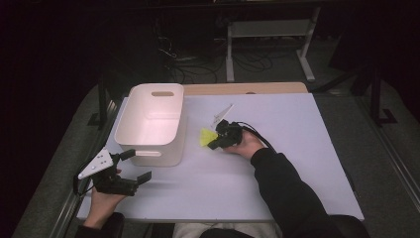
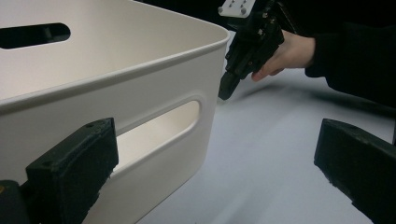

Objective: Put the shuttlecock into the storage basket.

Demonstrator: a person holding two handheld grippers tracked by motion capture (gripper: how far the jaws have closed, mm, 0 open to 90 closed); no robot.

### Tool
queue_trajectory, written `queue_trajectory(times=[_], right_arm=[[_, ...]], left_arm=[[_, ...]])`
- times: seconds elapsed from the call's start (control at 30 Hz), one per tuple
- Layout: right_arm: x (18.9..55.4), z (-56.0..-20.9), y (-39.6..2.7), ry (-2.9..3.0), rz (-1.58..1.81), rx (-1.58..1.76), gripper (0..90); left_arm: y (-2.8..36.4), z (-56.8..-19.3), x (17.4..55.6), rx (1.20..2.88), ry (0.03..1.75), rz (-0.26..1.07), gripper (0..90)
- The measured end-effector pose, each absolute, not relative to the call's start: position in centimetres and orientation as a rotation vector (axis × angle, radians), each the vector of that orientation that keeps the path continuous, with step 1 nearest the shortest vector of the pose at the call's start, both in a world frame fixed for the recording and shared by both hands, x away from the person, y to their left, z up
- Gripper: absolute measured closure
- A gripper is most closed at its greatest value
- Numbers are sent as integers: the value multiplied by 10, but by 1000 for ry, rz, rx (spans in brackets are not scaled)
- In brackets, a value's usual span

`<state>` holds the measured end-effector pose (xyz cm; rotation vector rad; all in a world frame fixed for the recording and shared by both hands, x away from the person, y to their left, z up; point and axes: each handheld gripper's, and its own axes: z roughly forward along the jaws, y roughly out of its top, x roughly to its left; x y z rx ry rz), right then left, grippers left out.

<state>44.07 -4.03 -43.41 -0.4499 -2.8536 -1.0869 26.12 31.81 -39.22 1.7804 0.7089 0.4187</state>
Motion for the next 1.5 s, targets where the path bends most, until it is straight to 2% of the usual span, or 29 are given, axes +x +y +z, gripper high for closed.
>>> queue_trajectory(times=[1.5], right_arm=[[468, -427, -37, -2865, -1126, -613, 887]], left_arm=[[318, -392, 261, 1777, 706, 418, 0]])
